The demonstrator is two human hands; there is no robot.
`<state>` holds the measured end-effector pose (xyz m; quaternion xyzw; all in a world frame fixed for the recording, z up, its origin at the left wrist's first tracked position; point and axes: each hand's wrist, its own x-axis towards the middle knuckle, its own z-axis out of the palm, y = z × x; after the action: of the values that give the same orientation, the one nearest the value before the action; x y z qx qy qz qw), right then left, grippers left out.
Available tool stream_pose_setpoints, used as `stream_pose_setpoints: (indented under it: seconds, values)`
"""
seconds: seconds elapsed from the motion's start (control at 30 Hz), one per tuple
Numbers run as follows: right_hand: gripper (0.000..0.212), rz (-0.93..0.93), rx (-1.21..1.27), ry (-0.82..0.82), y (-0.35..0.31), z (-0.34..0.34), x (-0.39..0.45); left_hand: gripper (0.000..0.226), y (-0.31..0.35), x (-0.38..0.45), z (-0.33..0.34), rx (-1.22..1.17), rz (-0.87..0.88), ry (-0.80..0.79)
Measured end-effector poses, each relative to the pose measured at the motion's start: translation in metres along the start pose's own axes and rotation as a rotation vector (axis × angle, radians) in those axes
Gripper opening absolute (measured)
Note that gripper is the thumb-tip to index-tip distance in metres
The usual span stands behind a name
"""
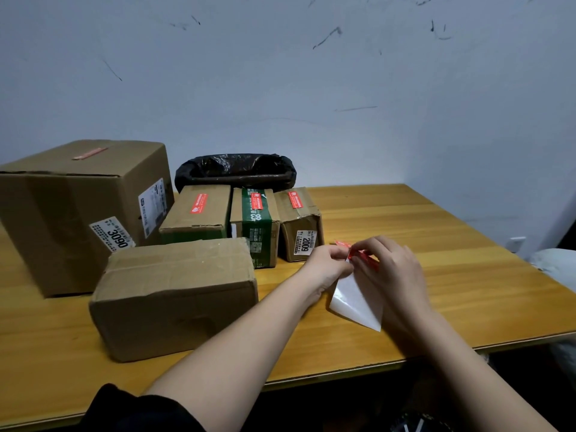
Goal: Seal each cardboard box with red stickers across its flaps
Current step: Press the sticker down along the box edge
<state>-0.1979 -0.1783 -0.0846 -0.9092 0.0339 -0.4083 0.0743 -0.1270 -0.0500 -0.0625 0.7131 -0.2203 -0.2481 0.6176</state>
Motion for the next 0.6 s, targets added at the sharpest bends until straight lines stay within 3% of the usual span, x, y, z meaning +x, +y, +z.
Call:
stream_pose_setpoints:
  seconds: [0.6]
  values:
    - [0.01,-0.033,0.034,-0.078,0.0087,-0.0021,0.0008,0.033,-0.0087,0.0066,-0.0042,-0.048,-0.053,0.009]
